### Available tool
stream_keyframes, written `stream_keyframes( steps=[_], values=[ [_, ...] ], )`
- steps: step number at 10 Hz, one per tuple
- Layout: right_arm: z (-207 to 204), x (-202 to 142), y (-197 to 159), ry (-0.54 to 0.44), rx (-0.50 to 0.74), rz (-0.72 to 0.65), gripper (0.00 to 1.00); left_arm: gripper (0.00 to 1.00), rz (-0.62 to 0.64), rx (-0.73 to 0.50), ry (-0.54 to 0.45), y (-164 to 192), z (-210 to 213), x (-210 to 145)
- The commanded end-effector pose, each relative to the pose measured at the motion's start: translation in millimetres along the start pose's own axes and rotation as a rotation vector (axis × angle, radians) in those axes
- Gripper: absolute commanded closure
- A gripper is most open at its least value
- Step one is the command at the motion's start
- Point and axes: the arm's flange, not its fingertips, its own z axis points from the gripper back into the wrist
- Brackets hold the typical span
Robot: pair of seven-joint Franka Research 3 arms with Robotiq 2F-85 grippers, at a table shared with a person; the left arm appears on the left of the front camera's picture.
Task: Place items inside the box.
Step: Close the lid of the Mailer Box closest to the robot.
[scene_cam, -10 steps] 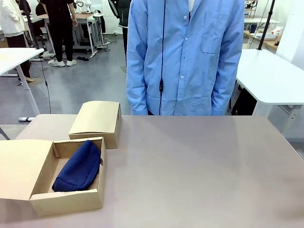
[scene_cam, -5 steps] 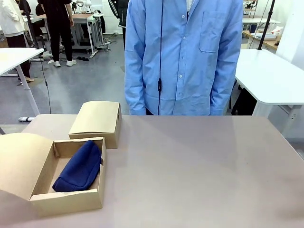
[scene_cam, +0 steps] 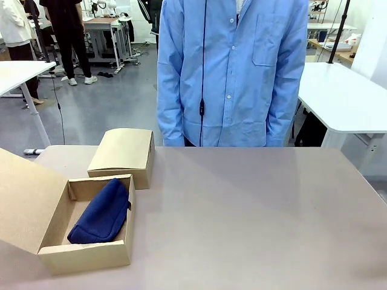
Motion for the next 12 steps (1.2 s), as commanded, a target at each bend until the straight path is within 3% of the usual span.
stream_keyframes(
  steps=[1,3,5,7,8,10,12],
  values=[
    [-3,0,3,-0.019,0.003,-0.014,0.0,0.0,-0.073,0.0,-0.066,-5,5,9],
    [-3,0,3,-0.019,0.003,-0.014,0.0,0.0,-0.107,-0.013,-0.114,-9,-5,28],
    [-3,0,3,-0.019,0.003,-0.014,0.0,0.0,-0.1,-0.015,-0.088,-8,-22,40],
    [-3,0,3,-0.019,0.003,-0.014,0.0,0.0,-0.104,0.046,-0.128,-4,-45,51],
    [-3,0,3,-0.019,0.003,-0.014,0.0,0.0,-0.14,0.12,-0.194,-2,-55,62],
    [-3,0,3,-0.019,0.003,-0.014,0.0,0.0,-0.175,0.126,-0.188,2,-86,65],
    [-3,0,3,-0.019,0.003,-0.014,0.0,0.0,-0.125,0.156,-0.208,5,-116,63]
  ],
)
